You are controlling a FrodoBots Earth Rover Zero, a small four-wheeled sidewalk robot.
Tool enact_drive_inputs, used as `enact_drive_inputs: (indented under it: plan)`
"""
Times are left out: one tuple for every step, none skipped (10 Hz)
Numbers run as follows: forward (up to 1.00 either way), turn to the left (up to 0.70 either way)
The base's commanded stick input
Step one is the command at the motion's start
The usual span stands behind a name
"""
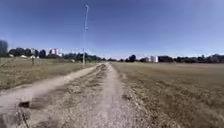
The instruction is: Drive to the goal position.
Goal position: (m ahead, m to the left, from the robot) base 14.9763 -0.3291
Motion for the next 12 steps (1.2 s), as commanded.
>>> enact_drive_inputs:
  plan:
    - [0.69,0.06]
    - [0.69,0.06]
    - [0.69,0.06]
    - [0.69,0.06]
    - [0.69,0.06]
    - [0.69,0.06]
    - [0.69,0.06]
    - [0.69,0.06]
    - [0.69,0.06]
    - [0.69,0.06]
    - [0.69,0.06]
    - [0.69,0.06]
